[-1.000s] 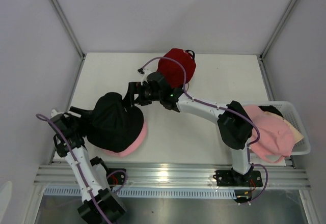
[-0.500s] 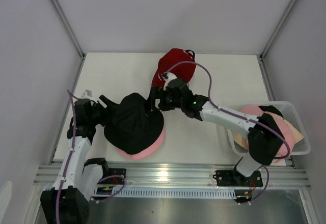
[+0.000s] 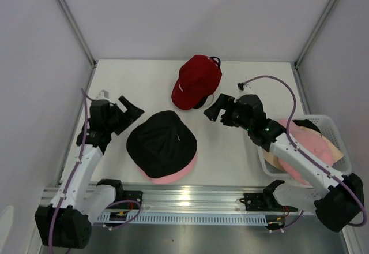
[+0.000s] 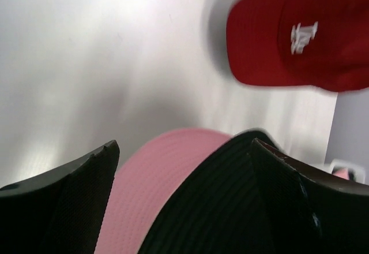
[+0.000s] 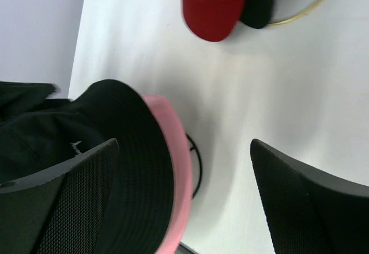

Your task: Stack the hats

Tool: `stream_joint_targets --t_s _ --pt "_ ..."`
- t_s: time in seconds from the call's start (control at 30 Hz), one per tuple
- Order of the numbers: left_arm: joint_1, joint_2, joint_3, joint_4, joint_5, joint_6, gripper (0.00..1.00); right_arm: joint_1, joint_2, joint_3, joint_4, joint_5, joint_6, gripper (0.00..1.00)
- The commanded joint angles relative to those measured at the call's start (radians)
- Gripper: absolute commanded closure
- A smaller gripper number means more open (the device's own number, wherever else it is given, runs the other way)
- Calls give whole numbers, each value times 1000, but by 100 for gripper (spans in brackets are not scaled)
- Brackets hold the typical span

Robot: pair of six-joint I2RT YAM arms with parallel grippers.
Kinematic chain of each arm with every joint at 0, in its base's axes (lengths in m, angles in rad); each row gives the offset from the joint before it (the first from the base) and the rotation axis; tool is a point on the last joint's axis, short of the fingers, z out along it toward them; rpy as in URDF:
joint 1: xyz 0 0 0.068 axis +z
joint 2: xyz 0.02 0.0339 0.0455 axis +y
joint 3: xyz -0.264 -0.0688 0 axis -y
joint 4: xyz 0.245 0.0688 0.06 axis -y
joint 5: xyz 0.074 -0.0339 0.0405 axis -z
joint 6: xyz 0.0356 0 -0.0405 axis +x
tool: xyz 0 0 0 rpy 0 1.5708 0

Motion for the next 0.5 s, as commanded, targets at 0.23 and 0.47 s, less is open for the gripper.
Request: stream_joint_targets --t_s 0.23,0.47 --pt "408 -286 34 -188 286 96 2 11 -108 -209 209 -132 175 7" --pt "410 -490 -174 -182 400 -34 5 72 -13 -200 326 -176 201 10"
